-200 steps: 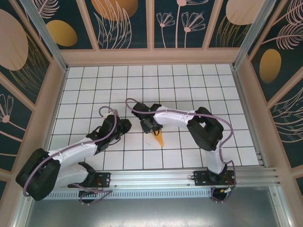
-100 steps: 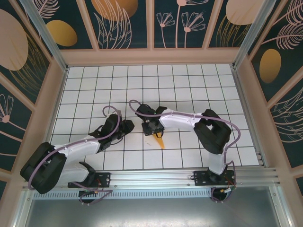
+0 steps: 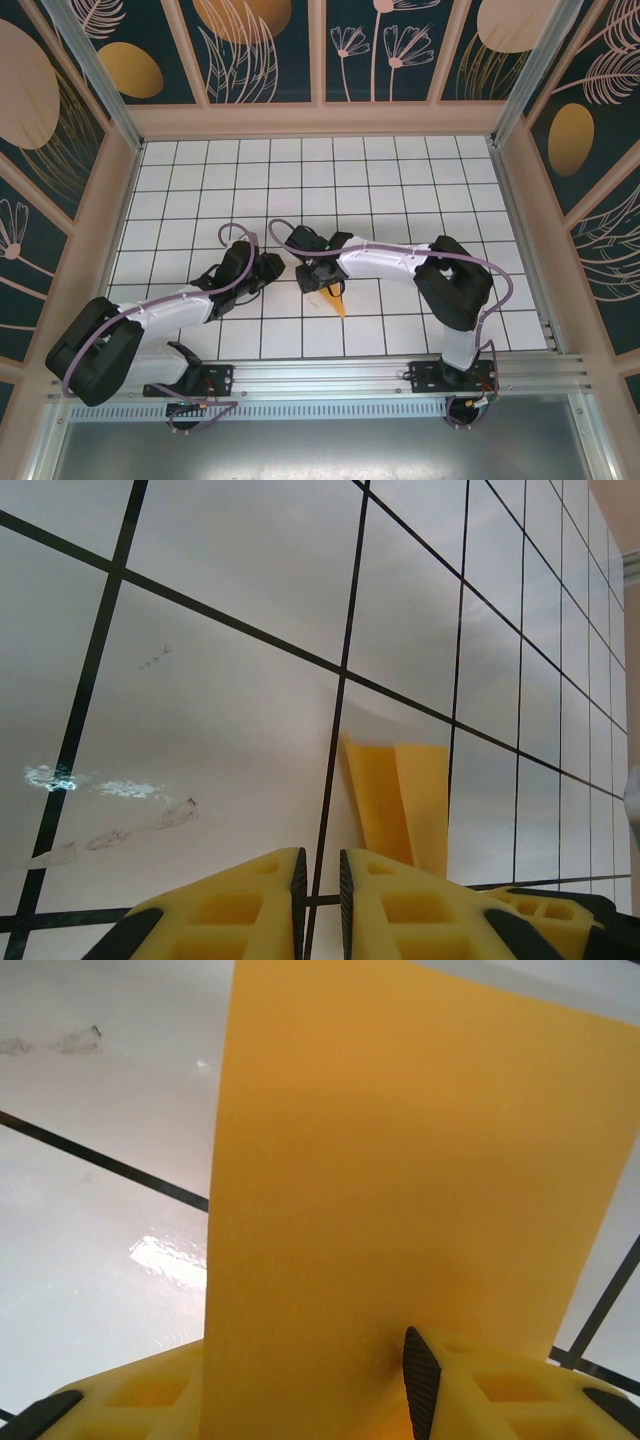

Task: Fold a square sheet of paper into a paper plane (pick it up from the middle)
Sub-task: Turn over the paper at the bottom-center of the table.

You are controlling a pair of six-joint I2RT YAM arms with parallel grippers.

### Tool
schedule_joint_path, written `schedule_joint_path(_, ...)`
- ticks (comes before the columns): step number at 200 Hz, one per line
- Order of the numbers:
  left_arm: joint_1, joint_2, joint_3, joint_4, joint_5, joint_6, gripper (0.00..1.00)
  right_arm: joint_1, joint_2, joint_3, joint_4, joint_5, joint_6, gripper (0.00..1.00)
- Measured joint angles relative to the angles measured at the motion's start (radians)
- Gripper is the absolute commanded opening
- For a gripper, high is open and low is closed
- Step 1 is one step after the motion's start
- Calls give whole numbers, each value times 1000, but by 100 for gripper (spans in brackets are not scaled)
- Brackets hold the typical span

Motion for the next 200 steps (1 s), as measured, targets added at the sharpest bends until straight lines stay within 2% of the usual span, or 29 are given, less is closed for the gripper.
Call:
schedule_joint_path(66, 0, -1, 0, 0, -12, -25, 20, 79, 0, 3, -7, 129, -3, 49)
schedule_joint_path(116, 0, -3, 0, 2, -14, -46, 19, 129, 0, -3, -7, 182, -20, 53)
schedule_joint_path(153, 10, 5, -29, 76, 12, -79, 19, 168, -6, -5, 4, 213, -44, 55)
schedule_joint_path(167, 19, 18, -44, 103, 28, -90, 18, 183, -36, -23, 36, 220, -56, 59)
schedule_joint_path(200, 30, 29, -61, 135, 52, -111, 19, 197, -158, -78, 100, 238, -87, 60)
